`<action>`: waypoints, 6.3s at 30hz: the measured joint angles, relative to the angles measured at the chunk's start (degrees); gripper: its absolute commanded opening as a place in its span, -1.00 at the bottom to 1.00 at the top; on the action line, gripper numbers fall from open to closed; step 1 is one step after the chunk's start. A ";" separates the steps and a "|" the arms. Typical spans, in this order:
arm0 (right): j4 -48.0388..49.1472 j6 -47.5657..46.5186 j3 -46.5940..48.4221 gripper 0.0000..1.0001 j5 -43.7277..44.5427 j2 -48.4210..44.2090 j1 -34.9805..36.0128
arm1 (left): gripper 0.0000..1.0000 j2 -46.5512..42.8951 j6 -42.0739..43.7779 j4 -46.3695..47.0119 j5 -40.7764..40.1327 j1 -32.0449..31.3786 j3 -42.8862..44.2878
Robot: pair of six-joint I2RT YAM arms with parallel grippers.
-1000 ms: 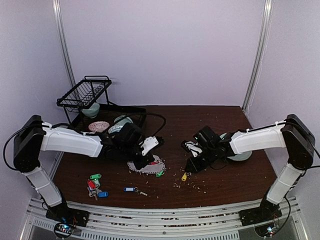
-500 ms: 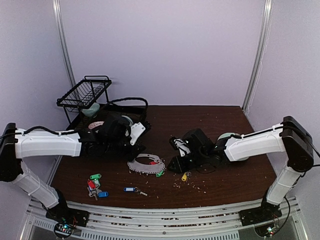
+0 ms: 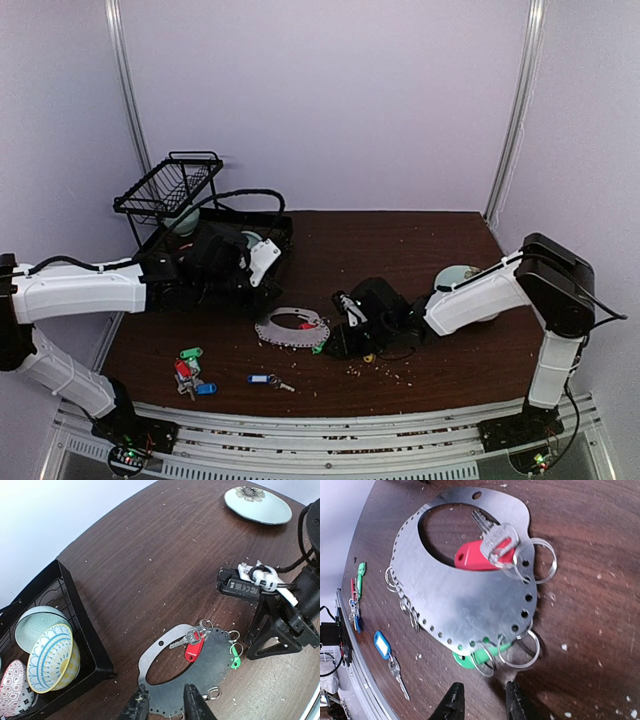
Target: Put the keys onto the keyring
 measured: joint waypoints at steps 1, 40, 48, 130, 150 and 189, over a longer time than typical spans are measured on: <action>0.20 0.11 0.31 -0.46 -0.02 0.39 0.00 | -0.48 -0.24 0.00 -0.02 -0.15 0.02 0.00; -22.47 -23.63 13.16 -1.00 4.09 -7.06 1.42 | -0.49 -7.15 2.80 3.87 13.94 0.02 -2.64; -34.95 -38.64 17.53 -1.00 6.75 -20.76 8.85 | -0.53 -11.93 5.03 7.50 28.94 -1.90 -4.72; -30.21 -60.74 22.73 -0.63 9.62 -26.56 20.37 | -1.00 -21.51 14.93 21.09 24.81 -14.38 -13.11; -7.19 -63.28 7.37 -0.35 4.72 -36.04 20.46 | -1.00 -29.38 33.75 25.49 25.68 -14.53 -17.90; -11.72 -72.13 17.84 -0.54 10.12 -26.40 21.75 | -1.00 -31.30 35.63 23.10 21.20 -14.53 -18.88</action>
